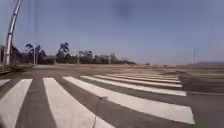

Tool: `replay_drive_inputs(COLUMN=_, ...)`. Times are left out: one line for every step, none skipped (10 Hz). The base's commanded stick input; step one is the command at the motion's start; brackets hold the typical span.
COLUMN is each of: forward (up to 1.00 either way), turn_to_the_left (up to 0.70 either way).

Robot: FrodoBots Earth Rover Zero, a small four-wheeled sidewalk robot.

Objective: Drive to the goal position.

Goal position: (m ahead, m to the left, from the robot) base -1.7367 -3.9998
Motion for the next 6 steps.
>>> replay_drive_inputs(forward=0.00, turn_to_the_left=-0.45)
replay_drive_inputs(forward=0.00, turn_to_the_left=-0.45)
replay_drive_inputs(forward=0.00, turn_to_the_left=-0.45)
replay_drive_inputs(forward=0.00, turn_to_the_left=-0.45)
replay_drive_inputs(forward=0.00, turn_to_the_left=-0.45)
replay_drive_inputs(forward=0.00, turn_to_the_left=-0.45)
